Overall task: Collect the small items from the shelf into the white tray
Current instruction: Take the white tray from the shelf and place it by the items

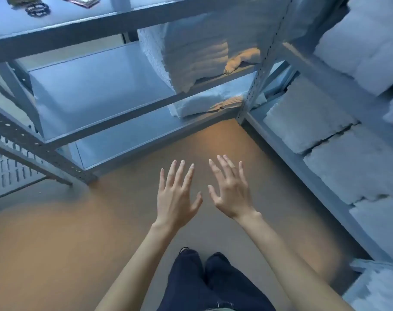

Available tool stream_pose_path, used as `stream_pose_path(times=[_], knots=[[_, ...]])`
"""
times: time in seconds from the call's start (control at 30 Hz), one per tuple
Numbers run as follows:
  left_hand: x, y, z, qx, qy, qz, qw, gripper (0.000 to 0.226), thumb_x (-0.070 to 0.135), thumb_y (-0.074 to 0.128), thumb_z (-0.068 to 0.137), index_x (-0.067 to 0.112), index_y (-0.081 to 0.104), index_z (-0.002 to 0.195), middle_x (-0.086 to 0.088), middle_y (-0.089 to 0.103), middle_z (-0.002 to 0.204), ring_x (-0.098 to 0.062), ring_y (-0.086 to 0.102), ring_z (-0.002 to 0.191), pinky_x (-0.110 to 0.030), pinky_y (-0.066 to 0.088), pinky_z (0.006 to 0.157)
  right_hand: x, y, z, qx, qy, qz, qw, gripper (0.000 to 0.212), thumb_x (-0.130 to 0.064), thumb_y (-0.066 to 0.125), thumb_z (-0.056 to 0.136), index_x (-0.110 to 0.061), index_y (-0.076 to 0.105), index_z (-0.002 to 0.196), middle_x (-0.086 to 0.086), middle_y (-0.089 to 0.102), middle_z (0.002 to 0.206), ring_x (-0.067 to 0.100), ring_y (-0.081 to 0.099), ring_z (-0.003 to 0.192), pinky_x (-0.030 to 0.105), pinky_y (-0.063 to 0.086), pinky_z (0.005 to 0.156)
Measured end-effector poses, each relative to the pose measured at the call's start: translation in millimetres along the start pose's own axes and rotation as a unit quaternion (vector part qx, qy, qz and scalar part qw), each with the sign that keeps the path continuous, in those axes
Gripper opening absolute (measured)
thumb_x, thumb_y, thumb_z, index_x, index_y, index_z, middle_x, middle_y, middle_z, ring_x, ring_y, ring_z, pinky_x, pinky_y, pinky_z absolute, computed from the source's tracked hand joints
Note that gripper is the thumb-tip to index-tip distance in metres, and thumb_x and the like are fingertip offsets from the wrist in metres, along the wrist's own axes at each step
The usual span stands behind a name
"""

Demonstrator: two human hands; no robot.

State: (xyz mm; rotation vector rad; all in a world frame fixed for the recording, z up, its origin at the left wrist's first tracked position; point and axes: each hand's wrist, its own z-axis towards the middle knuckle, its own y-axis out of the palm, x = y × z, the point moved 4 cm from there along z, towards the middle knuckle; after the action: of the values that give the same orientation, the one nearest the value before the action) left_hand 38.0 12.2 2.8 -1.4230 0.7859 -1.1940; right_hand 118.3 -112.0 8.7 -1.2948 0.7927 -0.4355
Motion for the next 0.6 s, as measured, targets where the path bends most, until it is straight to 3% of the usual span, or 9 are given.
stream_pose_path(times=[0.37, 0.6], knots=[[186, 45, 49, -0.038, 0.22, -0.022, 0.975, 0.071, 0.055, 0.045, 0.085, 0.022, 0.029, 0.145, -0.008, 0.028, 0.153, -0.028, 0.018, 0.144, -0.05, 0.012, 0.118, 155, -63, -99, 0.044, 0.224, -0.052, 0.972, 0.069, -0.034, 0.056, 0.087, -0.02, 0.026, 0.147, 0.009, 0.026, 0.155, 0.023, 0.018, 0.145, 0.05, 0.007, 0.117], [337, 66, 28, -0.083, 0.386, -0.065, 0.916, 0.071, 0.052, 0.047, 0.085, 0.02, 0.027, 0.146, -0.009, 0.024, 0.154, -0.027, 0.016, 0.144, -0.046, 0.005, 0.116, 237, -110, -220, 0.109, 0.406, -0.078, 0.904, 0.07, -0.035, 0.059, 0.086, -0.017, 0.028, 0.146, 0.012, 0.027, 0.153, 0.026, 0.023, 0.144, 0.054, 0.018, 0.116]])
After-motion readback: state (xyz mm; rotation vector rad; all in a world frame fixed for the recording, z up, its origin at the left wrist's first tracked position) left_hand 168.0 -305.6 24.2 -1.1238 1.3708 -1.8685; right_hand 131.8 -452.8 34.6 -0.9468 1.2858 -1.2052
